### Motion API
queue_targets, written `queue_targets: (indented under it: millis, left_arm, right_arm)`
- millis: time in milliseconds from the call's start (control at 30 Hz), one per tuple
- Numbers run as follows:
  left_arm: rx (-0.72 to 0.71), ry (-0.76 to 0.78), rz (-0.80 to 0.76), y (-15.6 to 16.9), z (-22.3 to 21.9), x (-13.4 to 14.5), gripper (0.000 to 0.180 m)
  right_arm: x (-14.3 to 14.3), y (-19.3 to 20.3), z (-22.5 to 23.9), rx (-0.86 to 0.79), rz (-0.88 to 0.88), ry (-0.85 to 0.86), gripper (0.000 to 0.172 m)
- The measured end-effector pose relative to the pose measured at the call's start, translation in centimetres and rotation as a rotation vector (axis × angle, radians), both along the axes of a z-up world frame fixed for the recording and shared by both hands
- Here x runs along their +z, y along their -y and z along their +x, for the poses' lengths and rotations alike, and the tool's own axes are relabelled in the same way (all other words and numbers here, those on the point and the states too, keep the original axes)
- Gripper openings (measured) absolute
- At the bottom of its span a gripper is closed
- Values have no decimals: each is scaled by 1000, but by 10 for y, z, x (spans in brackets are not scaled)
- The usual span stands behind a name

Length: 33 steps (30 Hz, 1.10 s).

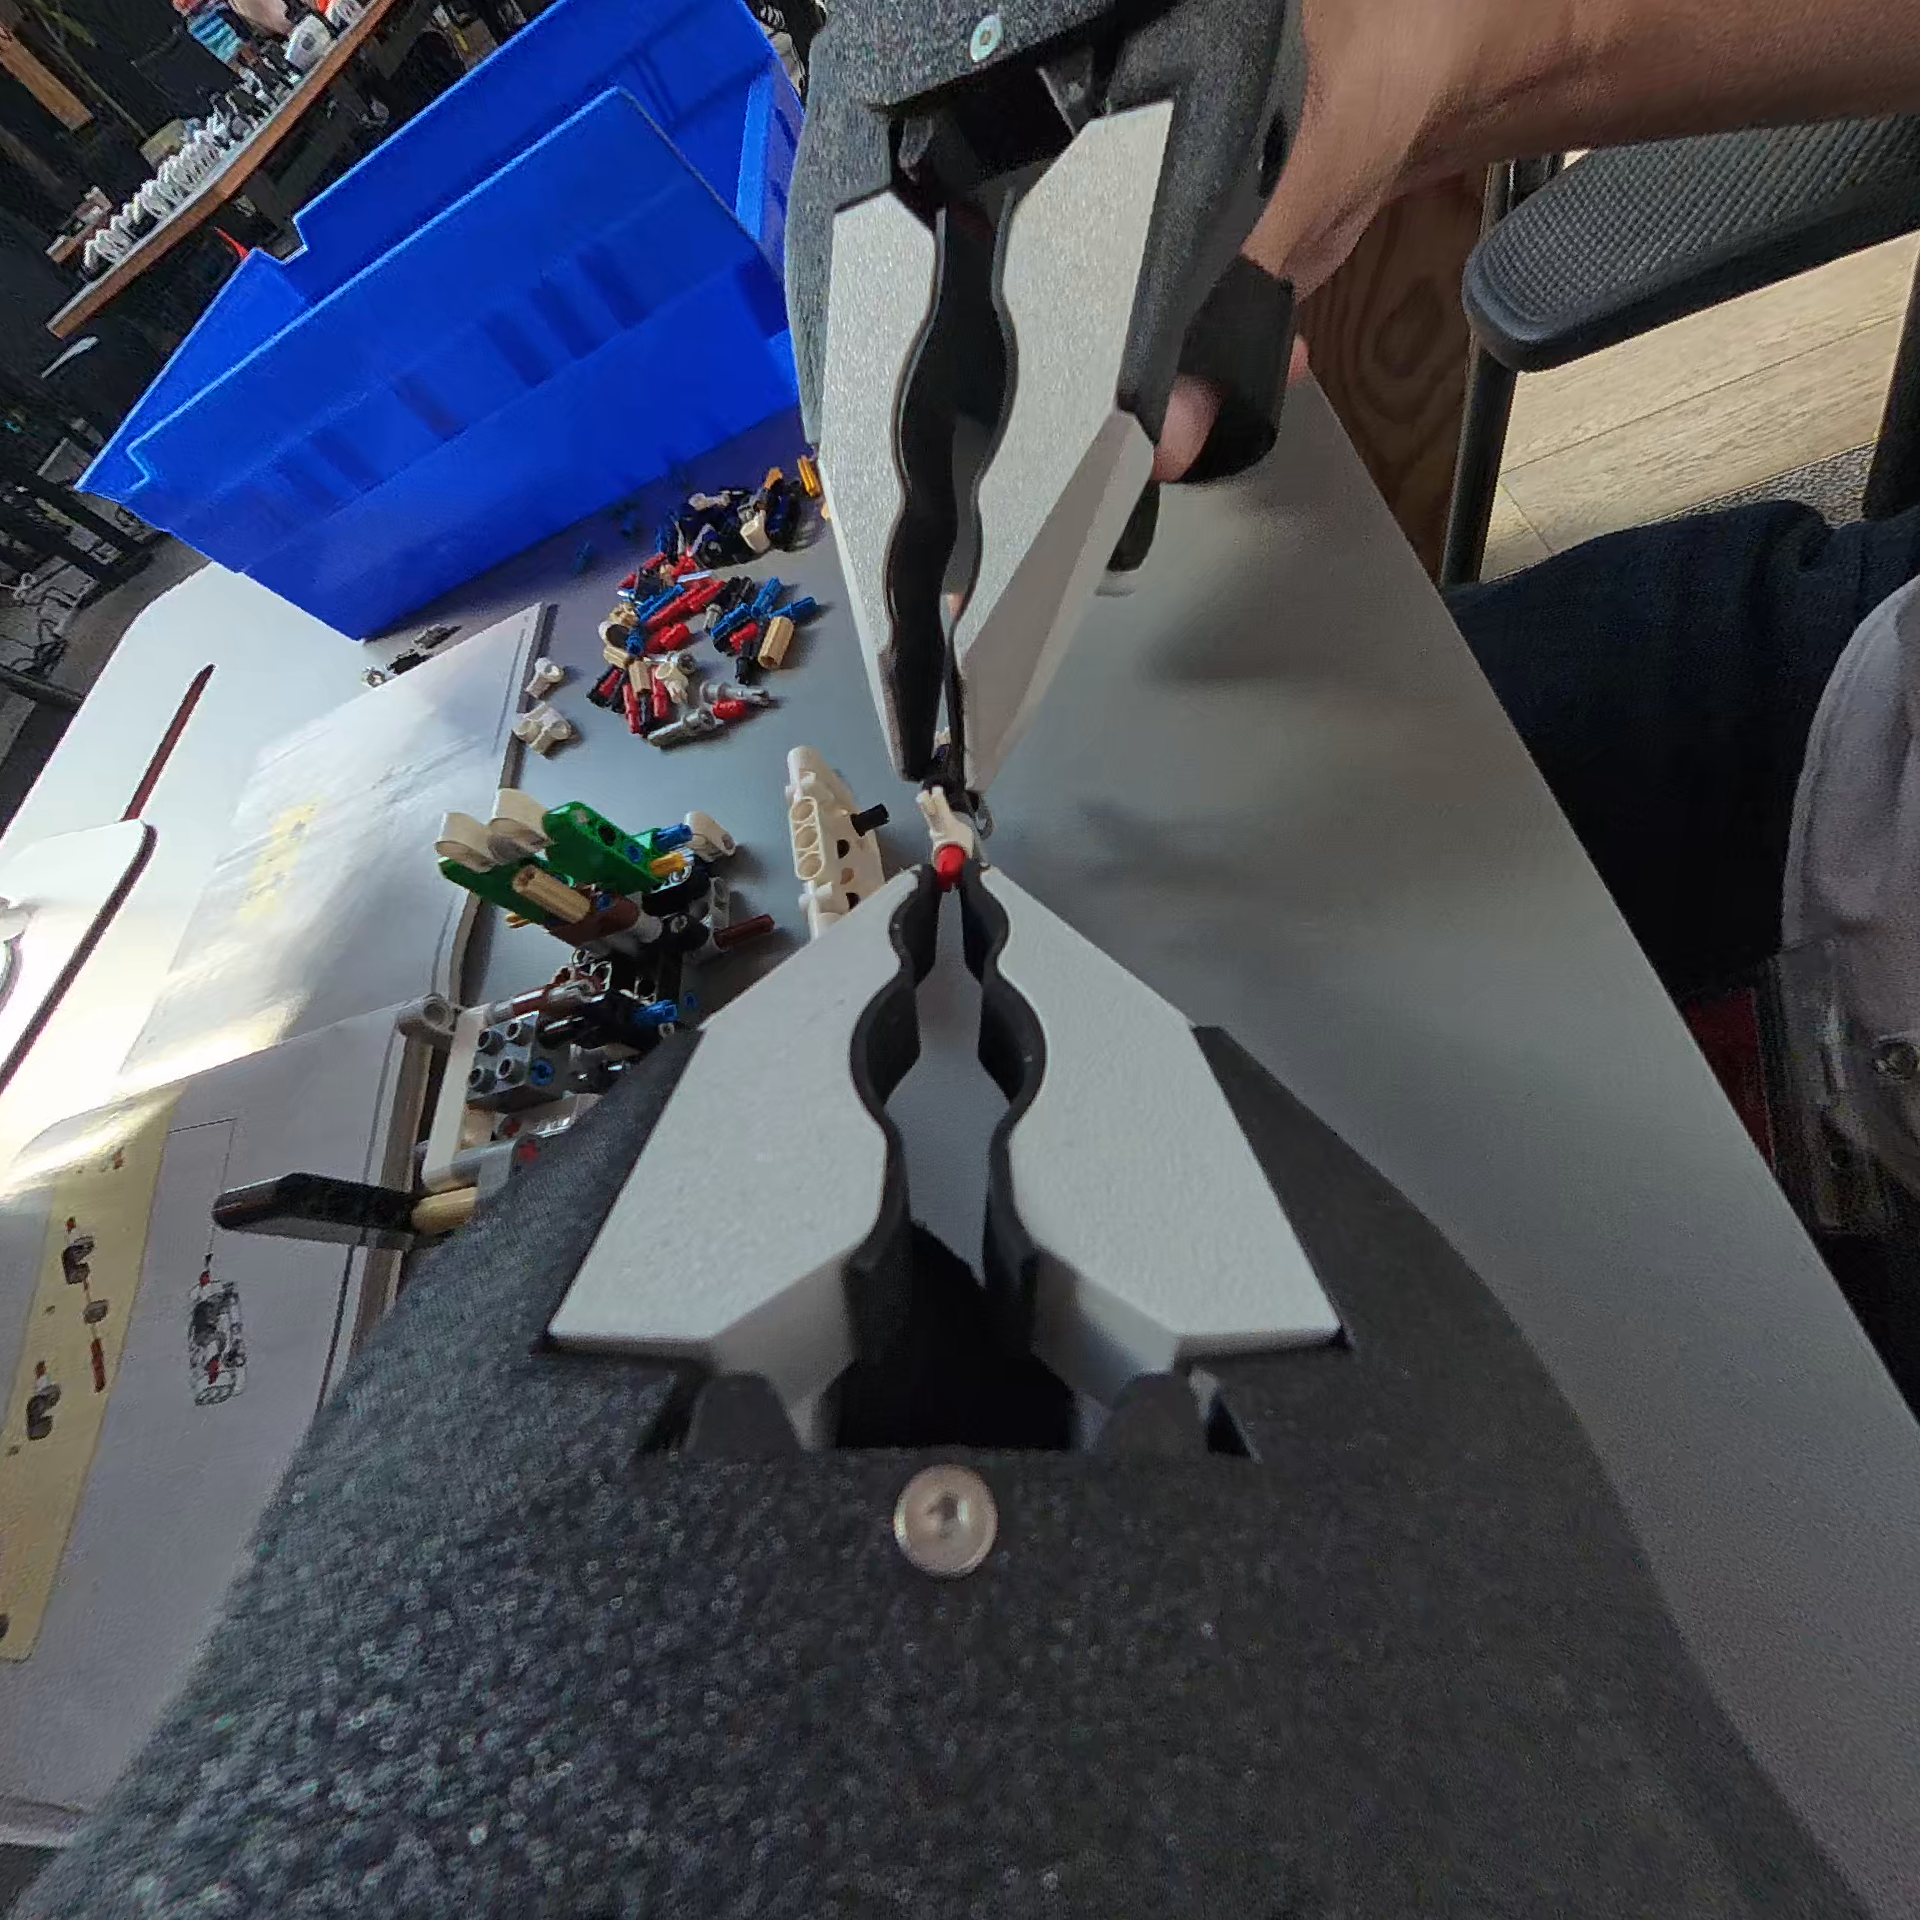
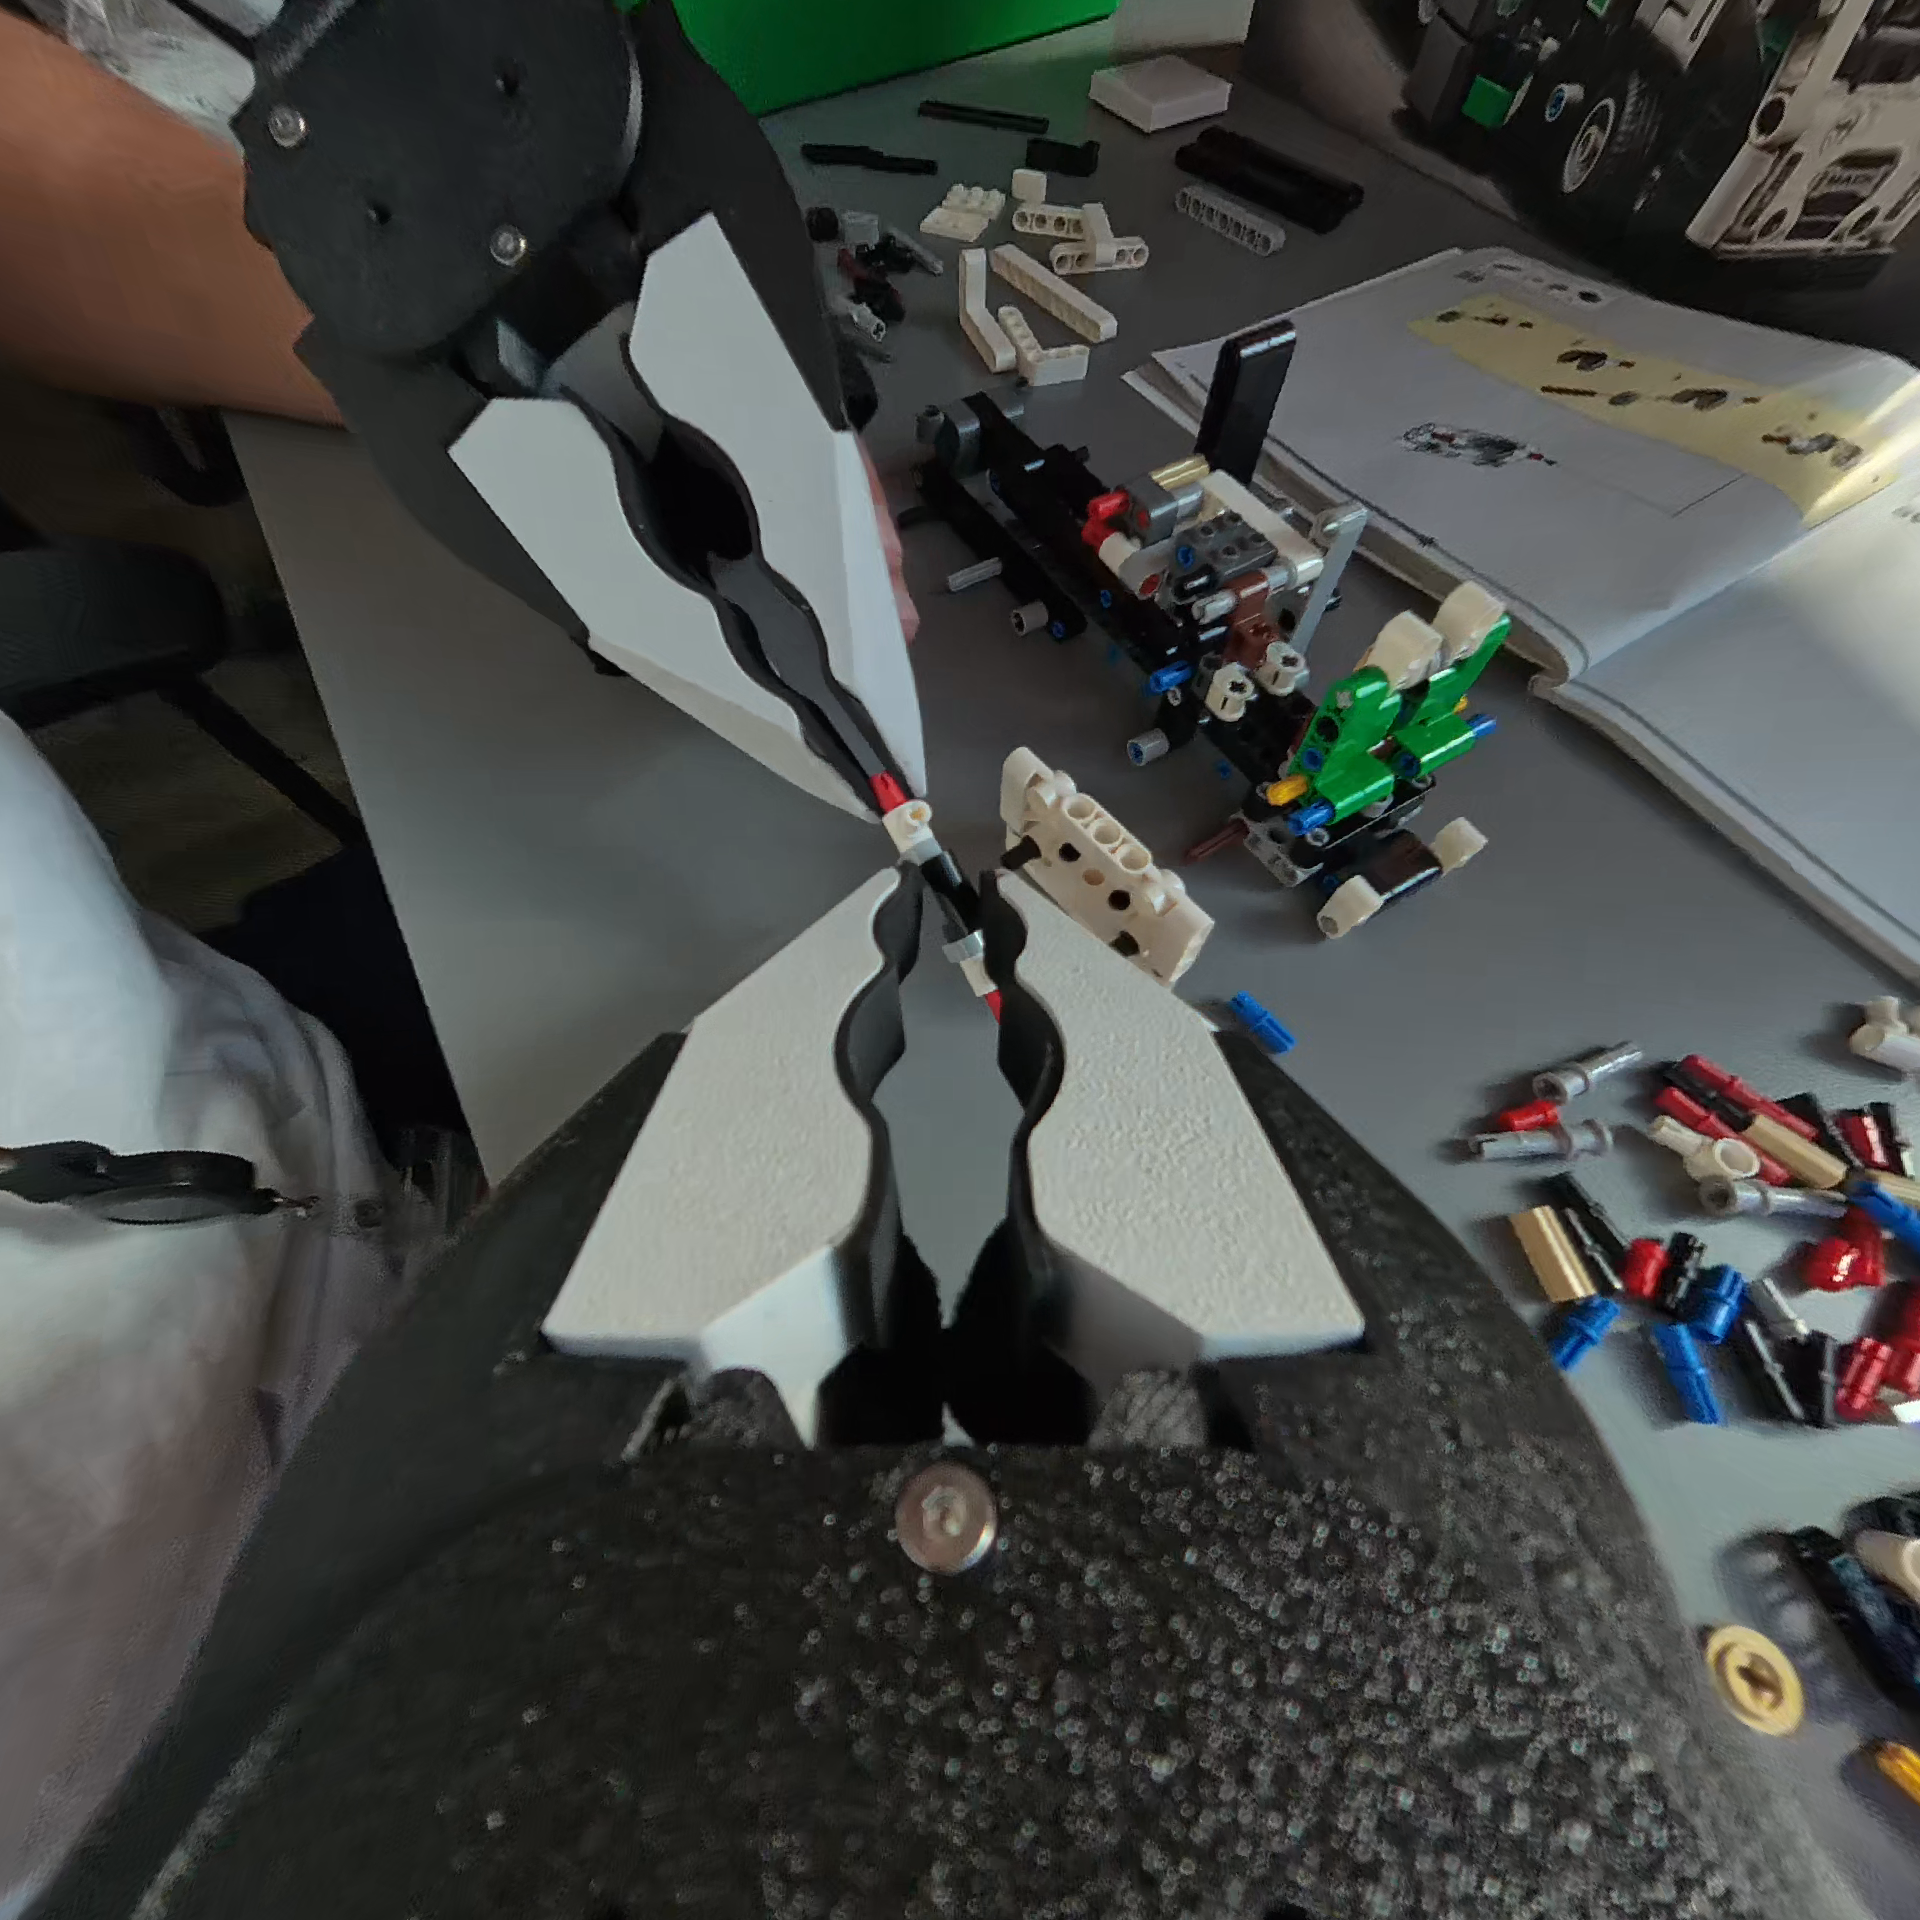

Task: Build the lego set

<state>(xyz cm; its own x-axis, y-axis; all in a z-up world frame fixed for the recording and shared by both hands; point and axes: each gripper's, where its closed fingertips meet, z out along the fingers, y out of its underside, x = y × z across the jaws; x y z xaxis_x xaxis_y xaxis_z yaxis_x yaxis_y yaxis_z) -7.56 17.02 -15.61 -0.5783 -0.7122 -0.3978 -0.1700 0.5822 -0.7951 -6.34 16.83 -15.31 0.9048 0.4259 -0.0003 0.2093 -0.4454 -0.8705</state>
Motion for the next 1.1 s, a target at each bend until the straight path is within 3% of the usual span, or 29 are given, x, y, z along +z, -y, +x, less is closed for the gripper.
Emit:
queue_targets:
  millis: [167, 333, 700, 1100]
  left_arm:
    - [21, -19, -53, -5, 1, 3, 2]
    - [68, -48, -145, -20, 5, 8, 1]
    - [88, -128, -320, -31, 11, 15, 1]
    - [86, -171, -448, -39, 14, 21, 1]
  right_arm:
    - [24, 3, 2, 29, 13, -353, 16]
    - [46, 4, 12, 54, 123, -505, 18]
    - [66, 11, 27, 54, 257, -607, 19]
    - [67, 10, 28, 77, 227, -678, 24]
